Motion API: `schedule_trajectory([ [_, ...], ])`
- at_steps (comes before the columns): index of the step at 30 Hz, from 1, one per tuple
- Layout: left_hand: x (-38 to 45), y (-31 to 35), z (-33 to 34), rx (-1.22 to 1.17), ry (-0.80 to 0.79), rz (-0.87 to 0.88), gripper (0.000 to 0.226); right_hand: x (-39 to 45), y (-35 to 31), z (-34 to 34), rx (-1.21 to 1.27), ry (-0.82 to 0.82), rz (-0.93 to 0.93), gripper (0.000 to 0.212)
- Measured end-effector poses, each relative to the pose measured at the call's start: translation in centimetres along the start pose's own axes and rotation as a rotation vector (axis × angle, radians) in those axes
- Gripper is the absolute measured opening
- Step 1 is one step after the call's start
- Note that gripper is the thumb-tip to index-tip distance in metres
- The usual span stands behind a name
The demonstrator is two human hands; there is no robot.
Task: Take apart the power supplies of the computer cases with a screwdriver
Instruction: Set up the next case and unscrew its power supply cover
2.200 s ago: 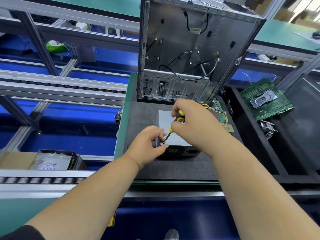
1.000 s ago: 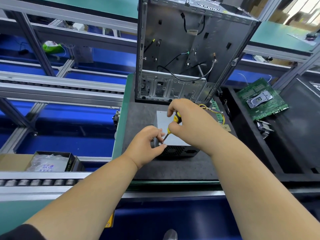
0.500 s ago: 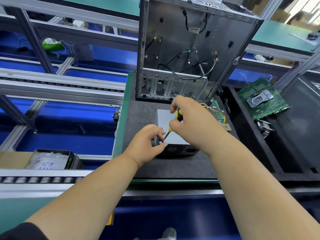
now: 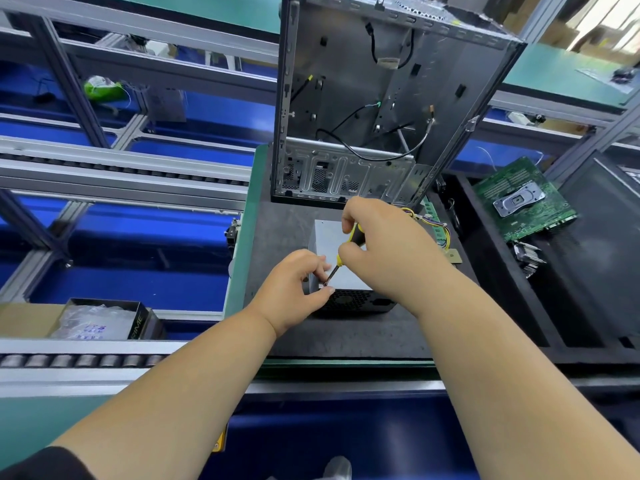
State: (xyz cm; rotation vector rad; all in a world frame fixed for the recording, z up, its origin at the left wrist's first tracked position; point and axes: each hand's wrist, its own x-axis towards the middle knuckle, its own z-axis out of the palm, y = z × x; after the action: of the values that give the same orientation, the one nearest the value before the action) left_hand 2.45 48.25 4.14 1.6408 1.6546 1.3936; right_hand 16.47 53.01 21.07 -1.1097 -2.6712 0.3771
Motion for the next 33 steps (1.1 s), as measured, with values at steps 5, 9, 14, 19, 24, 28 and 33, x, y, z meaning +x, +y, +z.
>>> schedule_trajectory([
  [5, -0.08, -0.01, -0.06, -0.007, -0.008, -0.002, 0.034, 0.44, -0.03, 0.0, -0.102, -0.017, 0.031, 0.027],
  [9, 0.0, 0.11, -0.06, -0.011, -0.013, -0.009, 0.036, 0.34, 0.18, -0.21, 0.019, -0.005, 0.009, 0.02],
  [14, -0.13, 0.02, -0.08, 0.008, -0.015, -0.012, 0.034, 0.22, -0.07, -0.02, 0.08, -0.043, 0.004, 0.017],
  [19, 0.07, 0.17, -0.09, 0.004, -0.005, 0.002, 0.039, 0.33, -0.11, -0.09, -0.148, 0.001, 0.01, 0.033],
  [24, -0.11, 0.0, 0.02, -0.003, -0.019, -0.006, 0.037, 0.57, -0.05, 0.17, -0.057, -0.041, 0.02, 0.017],
  [28, 0.15, 0.07, 0.0, 0.014, -0.026, -0.003, 0.031, 0.4, 0.11, -0.27, 0.079, -0.065, 0.003, 0.018],
  [33, 0.07, 0.01, -0.16, 0.012, -0.017, 0.007, 0.034, 0.34, 0.02, -0.3, 0.073, -0.051, 0.002, 0.015],
])
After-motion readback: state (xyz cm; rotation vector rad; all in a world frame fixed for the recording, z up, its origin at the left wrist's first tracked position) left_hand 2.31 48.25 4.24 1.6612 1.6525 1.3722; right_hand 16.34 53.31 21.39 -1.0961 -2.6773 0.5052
